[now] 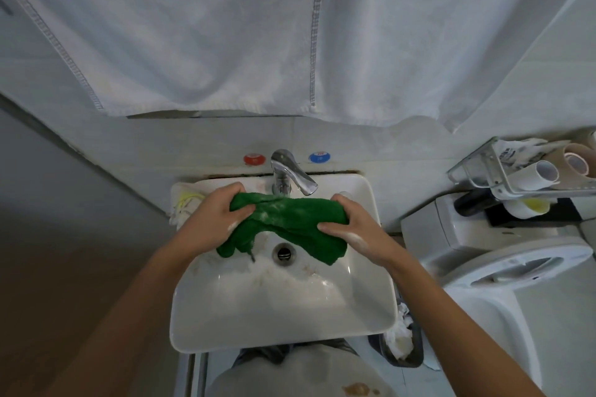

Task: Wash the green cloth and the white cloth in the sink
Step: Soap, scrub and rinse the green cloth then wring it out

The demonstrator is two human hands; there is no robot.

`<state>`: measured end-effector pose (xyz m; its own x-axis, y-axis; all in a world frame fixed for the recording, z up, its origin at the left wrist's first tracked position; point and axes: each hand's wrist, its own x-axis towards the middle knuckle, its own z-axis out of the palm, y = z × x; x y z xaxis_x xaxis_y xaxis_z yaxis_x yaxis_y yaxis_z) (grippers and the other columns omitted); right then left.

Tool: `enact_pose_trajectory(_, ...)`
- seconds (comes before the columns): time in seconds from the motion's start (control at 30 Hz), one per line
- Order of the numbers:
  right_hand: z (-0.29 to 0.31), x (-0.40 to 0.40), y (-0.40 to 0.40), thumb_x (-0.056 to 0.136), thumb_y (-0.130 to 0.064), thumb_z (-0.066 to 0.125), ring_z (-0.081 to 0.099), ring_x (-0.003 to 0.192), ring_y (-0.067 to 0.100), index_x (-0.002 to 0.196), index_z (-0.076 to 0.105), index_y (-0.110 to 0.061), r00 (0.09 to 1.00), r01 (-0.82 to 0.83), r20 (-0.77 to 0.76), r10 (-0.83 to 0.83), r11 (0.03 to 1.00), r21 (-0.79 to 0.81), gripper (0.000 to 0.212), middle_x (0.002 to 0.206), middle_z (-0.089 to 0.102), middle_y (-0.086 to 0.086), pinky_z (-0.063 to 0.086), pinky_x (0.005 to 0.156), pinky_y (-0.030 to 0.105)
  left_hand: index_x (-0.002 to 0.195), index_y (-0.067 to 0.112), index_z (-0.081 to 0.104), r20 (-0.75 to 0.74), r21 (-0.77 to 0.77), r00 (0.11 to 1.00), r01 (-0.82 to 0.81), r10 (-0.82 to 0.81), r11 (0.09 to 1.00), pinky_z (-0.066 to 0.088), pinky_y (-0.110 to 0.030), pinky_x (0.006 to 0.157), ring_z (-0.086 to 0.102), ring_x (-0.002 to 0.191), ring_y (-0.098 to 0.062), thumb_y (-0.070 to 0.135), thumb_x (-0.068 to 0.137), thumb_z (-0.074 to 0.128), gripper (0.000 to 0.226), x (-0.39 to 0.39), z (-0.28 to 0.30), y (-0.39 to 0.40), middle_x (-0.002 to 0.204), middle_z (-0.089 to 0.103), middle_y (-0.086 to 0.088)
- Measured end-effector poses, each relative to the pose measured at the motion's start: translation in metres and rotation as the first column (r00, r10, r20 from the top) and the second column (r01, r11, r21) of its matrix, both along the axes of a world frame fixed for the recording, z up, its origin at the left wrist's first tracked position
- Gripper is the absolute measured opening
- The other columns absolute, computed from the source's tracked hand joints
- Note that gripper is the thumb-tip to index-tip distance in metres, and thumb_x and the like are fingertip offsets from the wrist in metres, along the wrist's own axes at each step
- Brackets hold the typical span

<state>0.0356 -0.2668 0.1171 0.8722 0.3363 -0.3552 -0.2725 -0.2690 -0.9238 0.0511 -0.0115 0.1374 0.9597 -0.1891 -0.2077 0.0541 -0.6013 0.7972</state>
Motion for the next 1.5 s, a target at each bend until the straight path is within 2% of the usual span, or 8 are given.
enact_pose_trajectory(0.3,-0.002,-0.005,0.049,0.098,-0.02,0.053,0.061,0.087,0.011,0.102,0.058,-0.02,0.972,0.205,0.105,-0.211,0.976,0.068,0.006,0.093,0.062,0.0,0.051,0.076,0.022,0.109,0.014,0.048,-0.157,-0.309,0.917,-0.398,0.366,0.864,0.051,-0.023,0.071,0.059,0.085,-0.009,0.021,0.099,0.046,0.012,-0.025,-0.019,-0.047,0.095,0.059,0.001)
enact_pose_trajectory(0.5,0.0,0.008,0.09,0.097,-0.024,0.055,0.055,0.065,0.016,0.069,0.061,-0.017,0.781,0.622,-0.043,-0.623,0.77,0.143,0.03,0.063,0.057,-0.001,0.047,0.065,0.034,0.076,0.018,0.058,0.04,-0.416,0.858,-0.452,0.513,0.789,0.047,-0.02,0.055,0.056,0.058,-0.005,0.02,0.095,0.053,0.02,-0.045,-0.012,-0.104,0.063,0.059,0.006)
enact_pose_trajectory(0.63,0.006,-0.009,0.1,0.092,-0.004,0.055,0.048,0.057,0.016,0.064,0.056,-0.006,0.84,0.539,-0.019,-0.542,0.83,0.143,0.028,0.059,0.049,0.009,0.042,0.056,0.027,0.056,0.02,0.047,-0.081,-0.444,0.707,-0.656,0.702,0.61,0.038,-0.022,0.05,0.042,0.044,-0.002,0.019,0.095,0.056,0.04,-0.011,-0.012,-0.093,0.045,0.045,0.007)
enact_pose_trajectory(0.8,0.011,0.016,0.093,0.093,-0.002,0.049,0.044,0.044,0.007,0.061,0.055,-0.014,0.776,0.631,-0.114,-0.62,0.759,0.161,0.034,0.05,0.048,-0.005,0.038,0.048,0.021,0.063,0.01,0.057,0.054,-0.457,0.791,-0.523,0.61,0.719,0.042,-0.02,0.048,0.049,0.047,-0.006,0.017,0.095,0.055,0.033,-0.035,-0.005,-0.113,0.053,0.053,0.0)
enact_pose_trajectory(0.93,0.012,0.001,0.1,0.092,0.0,0.049,0.046,0.049,0.008,0.061,0.053,-0.013,0.838,0.546,-0.085,-0.54,0.83,0.115,0.033,0.054,0.049,-0.002,0.04,0.05,0.02,0.054,0.02,0.049,-0.115,-0.471,0.706,-0.659,0.699,0.587,0.041,-0.026,0.053,0.046,0.047,-0.007,0.018,0.095,0.055,0.041,0.002,-0.007,-0.092,0.047,0.049,0.007)
enact_pose_trajectory(1.1,0.014,0.019,0.086,0.093,-0.002,0.049,0.041,0.042,0.006,0.057,0.051,-0.016,0.793,0.609,-0.102,-0.601,0.785,0.109,0.039,0.045,0.045,-0.009,0.036,0.048,0.02,0.063,0.013,0.057,0.012,-0.44,0.833,-0.492,0.553,0.751,0.044,-0.02,0.051,0.052,0.051,-0.007,0.019,0.097,0.052,0.035,-0.035,0.002,-0.111,0.056,0.054,0.0)
enact_pose_trajectory(1.27,0.016,-0.002,0.101,0.09,0.001,0.051,0.042,0.048,0.01,0.056,0.049,-0.014,0.86,0.509,-0.049,-0.509,0.842,0.18,0.037,0.05,0.045,-0.004,0.037,0.049,0.023,0.053,0.015,0.048,-0.089,-0.427,0.74,-0.633,0.667,0.646,0.04,-0.028,0.055,0.044,0.05,-0.013,0.019,0.095,0.055,0.042,0.009,0.002,-0.083,0.05,0.047,0.002)
enact_pose_trajectory(1.5,0.013,0.005,0.105,0.092,-0.007,0.052,0.05,0.057,0.02,0.067,0.059,-0.005,0.76,0.65,-0.131,-0.636,0.74,0.176,0.027,0.06,0.052,0.008,0.044,0.057,0.032,0.06,0.016,0.055,0.011,-0.334,0.818,-0.539,0.575,0.773,0.04,-0.017,0.05,0.05,0.05,-0.008,0.022,0.096,0.054,0.037,-0.011,0.007,-0.091,0.054,0.053,0.003)
